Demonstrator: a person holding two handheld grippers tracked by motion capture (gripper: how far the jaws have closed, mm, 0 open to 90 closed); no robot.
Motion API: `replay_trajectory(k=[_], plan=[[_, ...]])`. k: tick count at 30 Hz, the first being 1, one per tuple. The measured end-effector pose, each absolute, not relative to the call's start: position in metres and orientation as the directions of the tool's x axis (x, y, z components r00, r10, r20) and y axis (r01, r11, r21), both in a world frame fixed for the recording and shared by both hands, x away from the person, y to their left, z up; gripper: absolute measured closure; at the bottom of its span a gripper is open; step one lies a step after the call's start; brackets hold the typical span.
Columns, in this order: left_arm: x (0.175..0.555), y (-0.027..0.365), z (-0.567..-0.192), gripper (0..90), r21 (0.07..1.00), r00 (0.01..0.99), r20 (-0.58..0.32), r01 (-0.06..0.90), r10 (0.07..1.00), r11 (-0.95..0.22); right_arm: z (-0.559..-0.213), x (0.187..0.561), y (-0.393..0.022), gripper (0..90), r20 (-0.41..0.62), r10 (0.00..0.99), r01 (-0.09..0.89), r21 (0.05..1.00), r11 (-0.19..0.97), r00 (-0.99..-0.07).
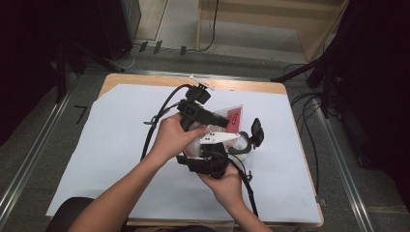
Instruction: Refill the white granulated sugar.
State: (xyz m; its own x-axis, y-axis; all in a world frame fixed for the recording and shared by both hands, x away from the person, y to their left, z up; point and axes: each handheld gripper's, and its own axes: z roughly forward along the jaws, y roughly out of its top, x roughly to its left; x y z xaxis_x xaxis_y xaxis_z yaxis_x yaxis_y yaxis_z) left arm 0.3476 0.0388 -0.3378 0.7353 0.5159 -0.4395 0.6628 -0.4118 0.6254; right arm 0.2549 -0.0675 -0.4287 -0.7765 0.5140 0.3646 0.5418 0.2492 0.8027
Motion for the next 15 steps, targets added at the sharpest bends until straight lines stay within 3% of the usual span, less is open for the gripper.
replay_trajectory(k=[15], plan=[[0.3451,0.0385,-0.3354,69.8,0.622,0.734,-0.437,0.664,0.521,-0.414,-0.4280,0.2542,-0.0680,64.4,0.359,0.506,0.532,0.808,0.252,-0.784]])
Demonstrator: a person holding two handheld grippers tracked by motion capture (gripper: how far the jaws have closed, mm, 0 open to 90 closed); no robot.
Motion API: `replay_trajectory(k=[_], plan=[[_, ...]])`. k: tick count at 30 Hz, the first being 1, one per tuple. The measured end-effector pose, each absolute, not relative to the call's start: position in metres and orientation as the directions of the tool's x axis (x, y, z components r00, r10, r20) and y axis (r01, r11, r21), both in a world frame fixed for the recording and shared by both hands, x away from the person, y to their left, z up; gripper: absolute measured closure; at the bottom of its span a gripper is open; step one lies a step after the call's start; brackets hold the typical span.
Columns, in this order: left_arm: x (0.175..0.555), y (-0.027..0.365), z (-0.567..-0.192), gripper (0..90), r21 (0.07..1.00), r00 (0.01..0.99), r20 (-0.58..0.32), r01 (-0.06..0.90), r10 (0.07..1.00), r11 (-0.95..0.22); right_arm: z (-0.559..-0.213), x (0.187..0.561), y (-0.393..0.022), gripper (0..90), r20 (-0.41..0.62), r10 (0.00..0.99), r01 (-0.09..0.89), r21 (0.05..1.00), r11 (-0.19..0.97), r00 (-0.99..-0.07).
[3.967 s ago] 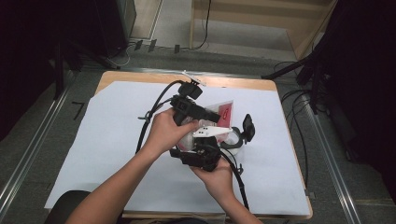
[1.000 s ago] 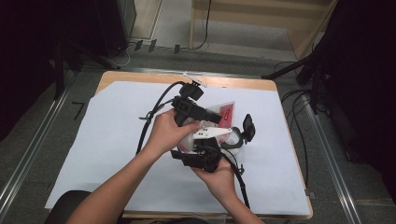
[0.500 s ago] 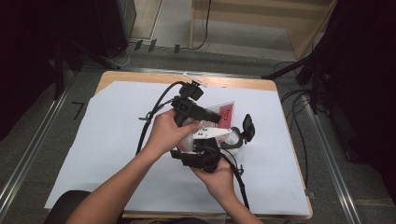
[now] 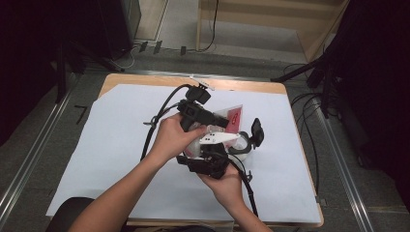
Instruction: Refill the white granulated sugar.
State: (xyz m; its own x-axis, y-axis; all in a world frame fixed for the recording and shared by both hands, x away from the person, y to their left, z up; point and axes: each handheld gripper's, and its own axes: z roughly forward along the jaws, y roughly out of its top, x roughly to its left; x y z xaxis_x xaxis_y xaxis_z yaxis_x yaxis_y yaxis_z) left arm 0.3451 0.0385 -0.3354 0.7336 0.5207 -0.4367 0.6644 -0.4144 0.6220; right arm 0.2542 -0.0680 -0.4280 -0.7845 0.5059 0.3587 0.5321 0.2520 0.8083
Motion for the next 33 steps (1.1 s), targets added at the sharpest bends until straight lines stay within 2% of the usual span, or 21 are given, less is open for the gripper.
replay_trajectory(k=[33], plan=[[0.3451,0.0386,-0.3377,70.5,0.629,0.732,-0.436,0.664,0.524,-0.404,-0.4296,0.2542,-0.0679,64.2,0.351,0.510,0.529,0.809,0.258,-0.785]])
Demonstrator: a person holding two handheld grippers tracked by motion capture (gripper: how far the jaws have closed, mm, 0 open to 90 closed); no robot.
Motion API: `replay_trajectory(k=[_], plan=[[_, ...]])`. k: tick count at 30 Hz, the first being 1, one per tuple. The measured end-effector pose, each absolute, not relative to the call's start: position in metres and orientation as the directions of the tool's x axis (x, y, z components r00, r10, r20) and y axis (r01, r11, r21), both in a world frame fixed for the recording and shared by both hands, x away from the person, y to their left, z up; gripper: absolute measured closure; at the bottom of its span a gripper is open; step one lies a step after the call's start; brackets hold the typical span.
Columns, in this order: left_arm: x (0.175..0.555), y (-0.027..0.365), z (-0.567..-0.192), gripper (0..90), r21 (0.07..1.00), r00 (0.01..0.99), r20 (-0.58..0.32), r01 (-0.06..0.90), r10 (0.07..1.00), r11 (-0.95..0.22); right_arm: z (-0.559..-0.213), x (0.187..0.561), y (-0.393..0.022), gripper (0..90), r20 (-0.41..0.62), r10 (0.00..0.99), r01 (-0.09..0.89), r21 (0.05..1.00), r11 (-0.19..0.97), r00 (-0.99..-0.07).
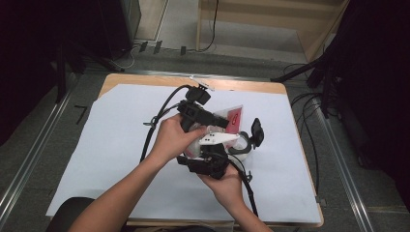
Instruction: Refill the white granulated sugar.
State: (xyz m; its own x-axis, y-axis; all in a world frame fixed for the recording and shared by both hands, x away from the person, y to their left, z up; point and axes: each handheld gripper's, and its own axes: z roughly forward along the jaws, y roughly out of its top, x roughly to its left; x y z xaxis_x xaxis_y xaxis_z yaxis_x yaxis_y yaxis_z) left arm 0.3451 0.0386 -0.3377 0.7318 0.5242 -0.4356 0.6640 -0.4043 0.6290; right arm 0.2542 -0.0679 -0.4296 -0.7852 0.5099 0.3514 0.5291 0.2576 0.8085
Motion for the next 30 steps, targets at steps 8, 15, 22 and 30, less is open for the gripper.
replay_trajectory(k=[8,15,22,30], plan=[[0.343,0.035,-0.336,71.5,0.644,0.735,-0.405,0.651,0.544,-0.401,-0.432,0.258,-0.069,64.3,0.338,0.510,0.514,0.819,0.254,-0.791],[0.345,0.034,-0.335,70.4,0.652,0.734,-0.410,0.651,0.541,-0.388,-0.432,0.261,-0.071,64.3,0.330,0.509,0.503,0.827,0.251,-0.795],[0.345,0.027,-0.337,70.5,0.670,0.736,-0.414,0.645,0.536,-0.368,-0.434,0.264,-0.077,64.8,0.325,0.529,0.509,0.825,0.248,-0.784],[0.351,0.025,-0.333,70.3,0.651,0.733,-0.418,0.654,0.537,-0.386,-0.430,0.266,-0.078,64.9,0.341,0.527,0.516,0.826,0.227,-0.778]])
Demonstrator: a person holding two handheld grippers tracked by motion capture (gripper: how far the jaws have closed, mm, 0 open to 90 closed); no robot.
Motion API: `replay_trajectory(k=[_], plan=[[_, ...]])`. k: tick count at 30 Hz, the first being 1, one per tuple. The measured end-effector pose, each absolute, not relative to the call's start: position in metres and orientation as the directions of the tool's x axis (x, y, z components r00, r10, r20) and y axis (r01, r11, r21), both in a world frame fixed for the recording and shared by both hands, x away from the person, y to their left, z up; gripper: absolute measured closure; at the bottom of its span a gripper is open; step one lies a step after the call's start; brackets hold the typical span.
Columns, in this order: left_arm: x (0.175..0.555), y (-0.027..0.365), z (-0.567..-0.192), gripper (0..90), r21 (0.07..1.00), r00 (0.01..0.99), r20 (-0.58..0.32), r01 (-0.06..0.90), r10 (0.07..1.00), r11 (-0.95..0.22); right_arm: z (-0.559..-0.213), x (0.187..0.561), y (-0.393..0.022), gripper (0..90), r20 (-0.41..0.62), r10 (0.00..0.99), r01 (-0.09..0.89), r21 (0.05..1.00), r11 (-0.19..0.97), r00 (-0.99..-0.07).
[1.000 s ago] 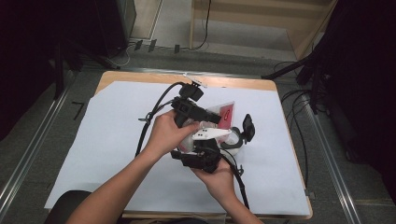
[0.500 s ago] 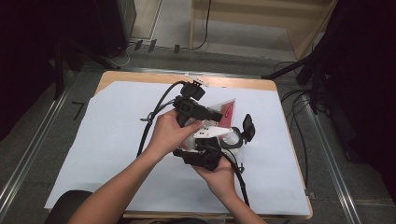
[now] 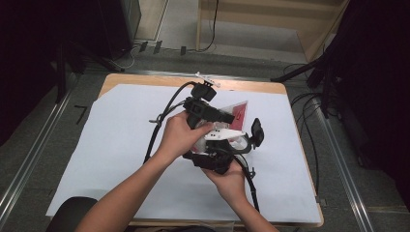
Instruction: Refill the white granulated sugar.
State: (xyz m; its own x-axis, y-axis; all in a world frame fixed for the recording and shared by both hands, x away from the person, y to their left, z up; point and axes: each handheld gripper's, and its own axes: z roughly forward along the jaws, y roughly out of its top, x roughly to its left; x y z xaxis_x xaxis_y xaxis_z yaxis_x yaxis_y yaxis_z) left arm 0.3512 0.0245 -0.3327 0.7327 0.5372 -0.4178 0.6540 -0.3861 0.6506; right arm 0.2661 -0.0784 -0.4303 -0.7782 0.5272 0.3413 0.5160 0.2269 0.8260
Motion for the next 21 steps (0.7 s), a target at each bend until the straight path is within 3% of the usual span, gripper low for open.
replay_trajectory(k=[21], plan=[[0.360,0.037,-0.335,70.4,0.621,0.710,-0.451,0.685,0.541,-0.381,-0.428,0.272,-0.068,64.6,0.376,0.502,0.542,0.807,0.236,-0.779]])
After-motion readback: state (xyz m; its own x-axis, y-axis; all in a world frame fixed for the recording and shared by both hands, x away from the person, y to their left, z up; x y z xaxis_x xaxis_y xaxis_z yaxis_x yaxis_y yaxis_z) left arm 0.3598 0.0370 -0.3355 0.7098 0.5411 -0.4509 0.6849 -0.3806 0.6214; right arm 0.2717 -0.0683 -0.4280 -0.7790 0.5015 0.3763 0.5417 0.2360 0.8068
